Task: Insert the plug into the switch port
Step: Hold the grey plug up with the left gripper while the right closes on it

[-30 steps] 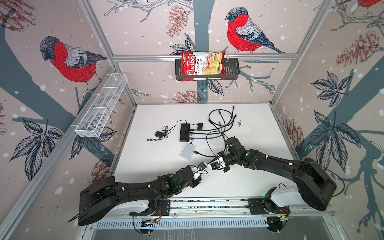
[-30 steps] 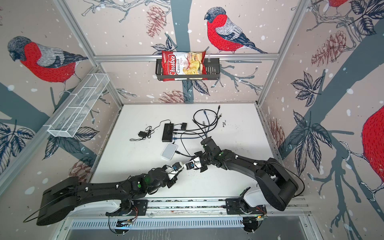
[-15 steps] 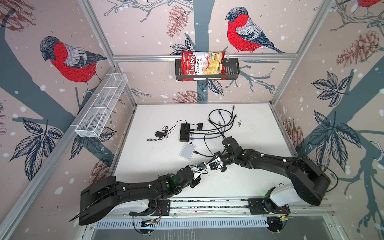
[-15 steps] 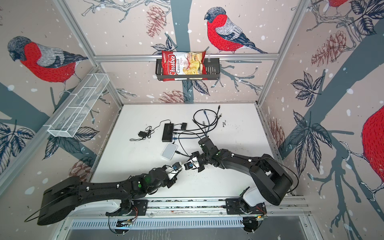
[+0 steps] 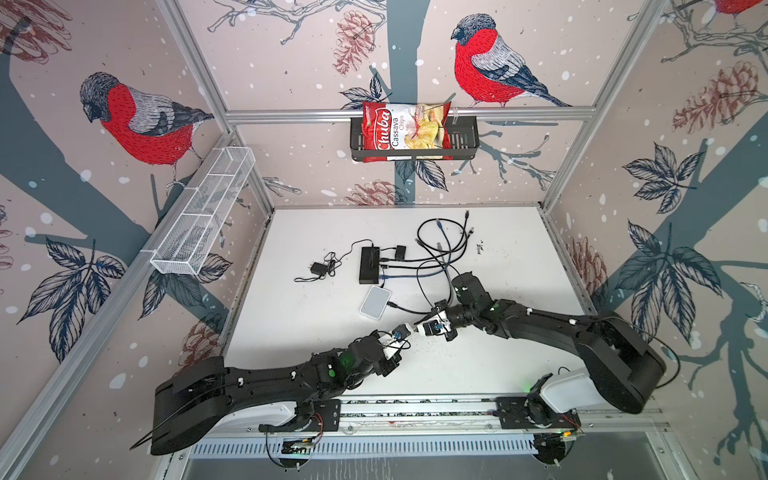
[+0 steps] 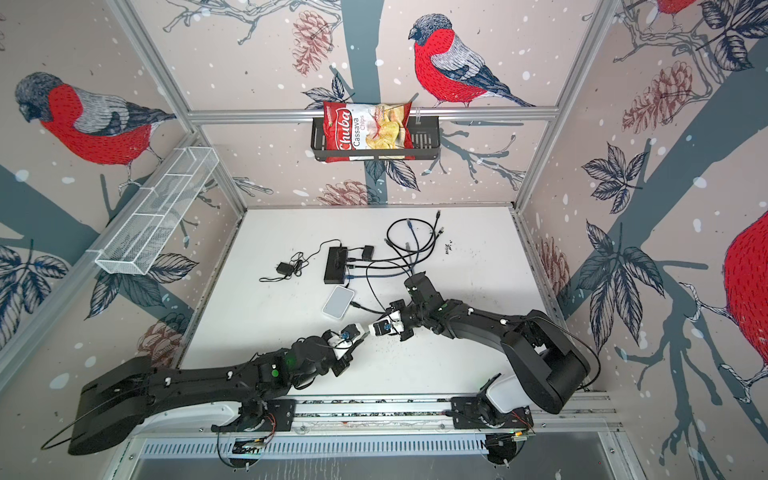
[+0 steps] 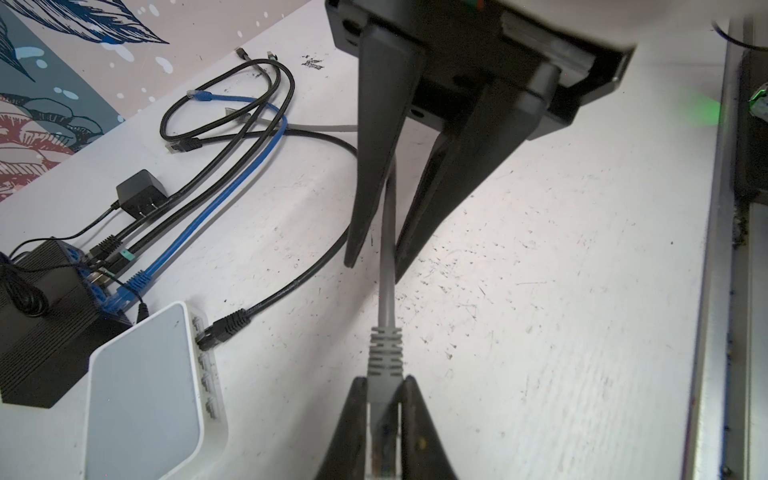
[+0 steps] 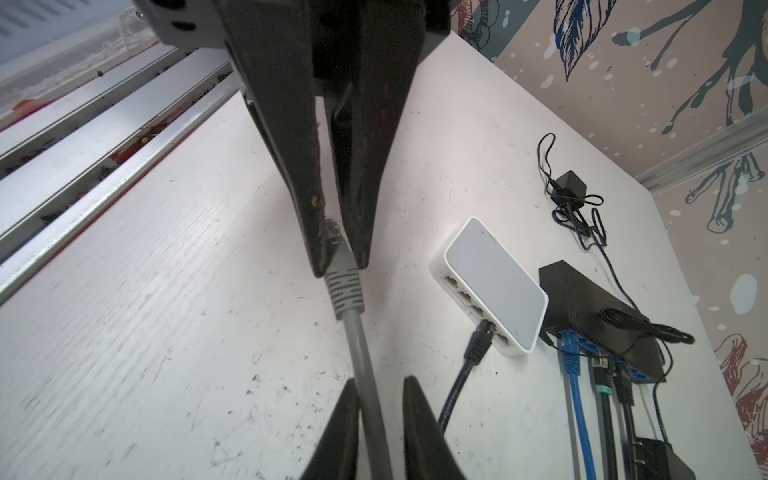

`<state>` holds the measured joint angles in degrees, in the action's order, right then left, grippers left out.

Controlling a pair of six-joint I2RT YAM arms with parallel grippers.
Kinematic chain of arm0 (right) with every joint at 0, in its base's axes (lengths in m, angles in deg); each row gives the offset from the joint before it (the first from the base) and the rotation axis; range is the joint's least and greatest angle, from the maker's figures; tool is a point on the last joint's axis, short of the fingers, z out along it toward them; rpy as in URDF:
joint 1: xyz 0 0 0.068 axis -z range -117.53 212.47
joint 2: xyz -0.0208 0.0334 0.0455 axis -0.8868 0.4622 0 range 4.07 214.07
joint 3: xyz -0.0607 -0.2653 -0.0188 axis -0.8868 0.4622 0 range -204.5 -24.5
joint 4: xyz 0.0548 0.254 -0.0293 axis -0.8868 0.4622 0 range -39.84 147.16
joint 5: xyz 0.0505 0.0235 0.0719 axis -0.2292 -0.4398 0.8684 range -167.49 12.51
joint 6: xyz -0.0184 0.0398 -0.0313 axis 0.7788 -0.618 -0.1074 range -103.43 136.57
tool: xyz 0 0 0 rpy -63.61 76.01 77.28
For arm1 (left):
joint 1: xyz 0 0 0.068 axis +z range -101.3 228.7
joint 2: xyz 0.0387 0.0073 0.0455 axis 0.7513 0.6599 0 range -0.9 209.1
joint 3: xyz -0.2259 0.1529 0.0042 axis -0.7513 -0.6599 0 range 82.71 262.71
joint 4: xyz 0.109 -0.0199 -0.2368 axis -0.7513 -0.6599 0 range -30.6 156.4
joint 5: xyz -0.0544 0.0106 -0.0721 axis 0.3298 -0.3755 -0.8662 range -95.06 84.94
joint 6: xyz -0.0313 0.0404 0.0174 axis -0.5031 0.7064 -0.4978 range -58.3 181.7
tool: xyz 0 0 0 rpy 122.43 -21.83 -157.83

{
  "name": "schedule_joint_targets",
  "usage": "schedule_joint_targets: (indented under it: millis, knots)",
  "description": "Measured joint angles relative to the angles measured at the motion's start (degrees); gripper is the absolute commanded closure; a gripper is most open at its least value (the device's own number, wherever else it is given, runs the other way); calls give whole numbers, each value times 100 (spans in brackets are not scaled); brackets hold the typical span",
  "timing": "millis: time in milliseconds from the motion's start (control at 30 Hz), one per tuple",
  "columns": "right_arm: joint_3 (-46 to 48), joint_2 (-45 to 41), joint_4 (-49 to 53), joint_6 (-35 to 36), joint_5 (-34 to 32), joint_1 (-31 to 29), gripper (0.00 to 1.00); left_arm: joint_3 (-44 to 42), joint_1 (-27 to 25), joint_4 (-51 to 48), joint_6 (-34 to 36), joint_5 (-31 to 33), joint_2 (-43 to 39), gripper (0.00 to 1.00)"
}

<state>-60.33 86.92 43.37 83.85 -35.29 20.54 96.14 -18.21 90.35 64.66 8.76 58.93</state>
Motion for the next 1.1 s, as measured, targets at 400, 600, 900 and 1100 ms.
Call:
schedule_joint_targets:
  millis: [400,600,900,1100]
  knots:
    - [66,-131,-2,-24,26,98,99,-181,0,409,-105,160,28,27]
    - [127,-367,131,-11,-7,149,99,-769,0,1001,-96,170,-249,28]
    - [411,-627,260,22,-35,166,99,-1213,24,2164,354,225,-420,32]
    - [437,-640,256,22,-44,173,99,-1147,96,2356,697,15,-129,39]
